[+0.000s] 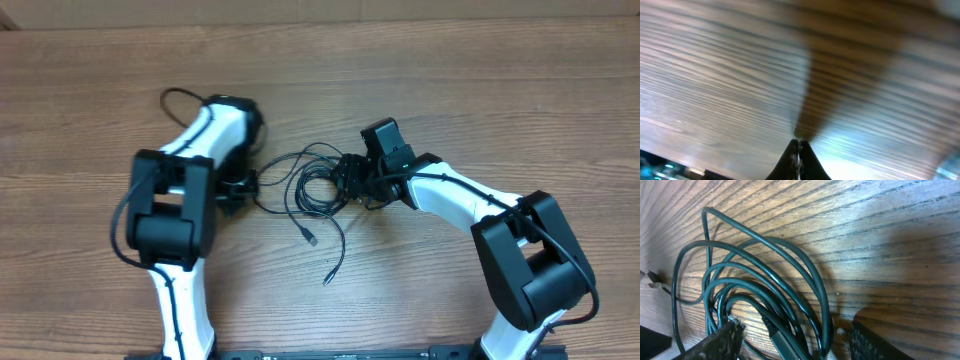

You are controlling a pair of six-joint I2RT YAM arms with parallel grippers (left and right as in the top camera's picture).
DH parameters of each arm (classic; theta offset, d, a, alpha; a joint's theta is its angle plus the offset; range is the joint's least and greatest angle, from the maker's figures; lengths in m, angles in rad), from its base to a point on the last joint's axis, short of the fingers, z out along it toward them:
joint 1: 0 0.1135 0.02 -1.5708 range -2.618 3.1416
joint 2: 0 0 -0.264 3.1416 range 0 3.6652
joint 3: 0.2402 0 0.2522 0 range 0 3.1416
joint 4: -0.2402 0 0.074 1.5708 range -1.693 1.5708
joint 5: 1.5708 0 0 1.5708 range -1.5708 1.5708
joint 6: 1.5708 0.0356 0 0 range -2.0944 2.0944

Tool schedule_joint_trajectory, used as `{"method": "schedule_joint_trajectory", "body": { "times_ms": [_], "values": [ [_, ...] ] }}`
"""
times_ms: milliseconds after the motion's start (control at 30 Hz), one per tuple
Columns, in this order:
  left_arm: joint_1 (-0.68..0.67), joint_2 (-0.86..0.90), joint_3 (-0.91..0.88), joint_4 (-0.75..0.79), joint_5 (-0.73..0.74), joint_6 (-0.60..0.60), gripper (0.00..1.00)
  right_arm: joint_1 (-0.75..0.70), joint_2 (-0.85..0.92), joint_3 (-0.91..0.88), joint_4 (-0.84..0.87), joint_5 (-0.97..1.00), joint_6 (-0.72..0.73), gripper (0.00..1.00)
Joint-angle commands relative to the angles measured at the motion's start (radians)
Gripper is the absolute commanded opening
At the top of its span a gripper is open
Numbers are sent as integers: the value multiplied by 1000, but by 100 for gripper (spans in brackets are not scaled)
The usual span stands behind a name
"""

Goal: Untangle cables

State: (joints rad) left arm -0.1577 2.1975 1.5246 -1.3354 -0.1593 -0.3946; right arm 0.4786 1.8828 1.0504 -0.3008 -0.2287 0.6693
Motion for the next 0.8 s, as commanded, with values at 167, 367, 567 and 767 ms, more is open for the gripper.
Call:
{"method": "schedule_joint_trajectory", "body": {
  "times_ms": [167,367,567,767],
  "values": [
    [106,-257,24,89,523,58,6,-8,38,-27,-23,48,-16,67],
    [53,-265,16,136,580,27,37,-8,38,-27,-16,48,-15,71],
    [-53,-192,-13,138,460,-120,49,-8,38,-27,-23,48,-16,72],
    [-127,-124,-13,122,380,-175,51,-8,38,-27,-23,48,-16,72]
  ]
}}
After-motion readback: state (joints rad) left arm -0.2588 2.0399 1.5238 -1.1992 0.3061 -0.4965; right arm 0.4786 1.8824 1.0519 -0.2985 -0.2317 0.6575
